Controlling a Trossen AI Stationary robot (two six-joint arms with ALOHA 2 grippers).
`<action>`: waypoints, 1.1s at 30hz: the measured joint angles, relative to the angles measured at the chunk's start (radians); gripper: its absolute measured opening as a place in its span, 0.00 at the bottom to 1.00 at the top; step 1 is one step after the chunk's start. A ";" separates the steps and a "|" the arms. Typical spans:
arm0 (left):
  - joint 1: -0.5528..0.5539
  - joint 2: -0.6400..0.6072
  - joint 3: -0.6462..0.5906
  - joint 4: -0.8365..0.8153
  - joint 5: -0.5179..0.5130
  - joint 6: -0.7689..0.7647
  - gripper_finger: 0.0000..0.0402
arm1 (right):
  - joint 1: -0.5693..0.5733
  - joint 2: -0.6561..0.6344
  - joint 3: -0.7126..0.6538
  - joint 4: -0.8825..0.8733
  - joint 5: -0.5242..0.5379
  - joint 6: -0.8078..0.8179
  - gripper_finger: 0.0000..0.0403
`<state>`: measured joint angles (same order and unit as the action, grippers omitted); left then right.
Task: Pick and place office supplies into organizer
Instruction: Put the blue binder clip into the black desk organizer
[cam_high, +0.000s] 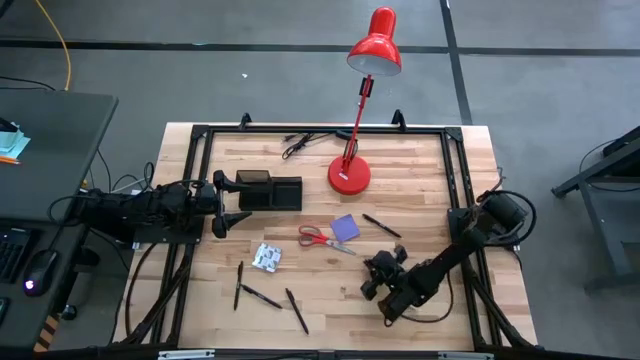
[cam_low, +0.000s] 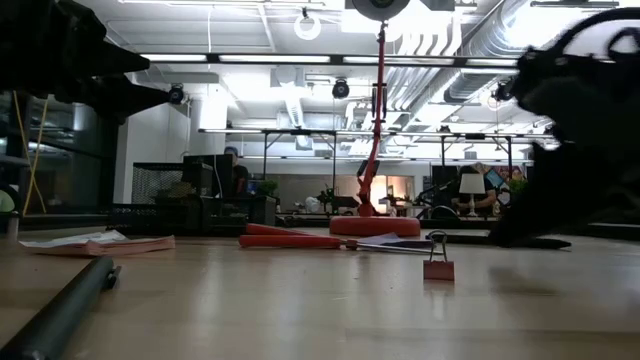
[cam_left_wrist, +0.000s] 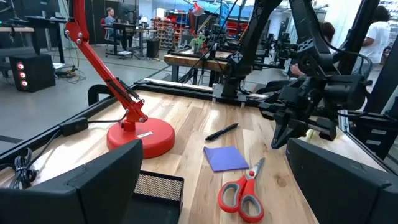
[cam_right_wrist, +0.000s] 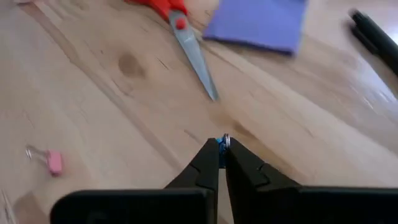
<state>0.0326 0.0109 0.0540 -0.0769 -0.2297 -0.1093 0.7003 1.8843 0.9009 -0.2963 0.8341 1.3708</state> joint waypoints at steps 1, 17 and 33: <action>0.000 0.000 0.000 0.005 0.000 -0.002 0.95 | -0.017 0.000 0.000 0.035 -0.001 -0.046 0.02; 0.000 0.000 0.145 -0.229 -0.006 -0.056 0.95 | -0.332 0.000 0.000 0.465 -0.234 -0.713 0.02; 0.000 0.000 0.151 -0.287 -0.046 -0.053 0.95 | -0.512 0.000 0.001 0.864 -0.506 -1.083 0.01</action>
<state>0.0326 0.0105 0.2054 -0.3640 -0.2760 -0.1626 0.1884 1.8843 0.9016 0.5676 0.3286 0.2883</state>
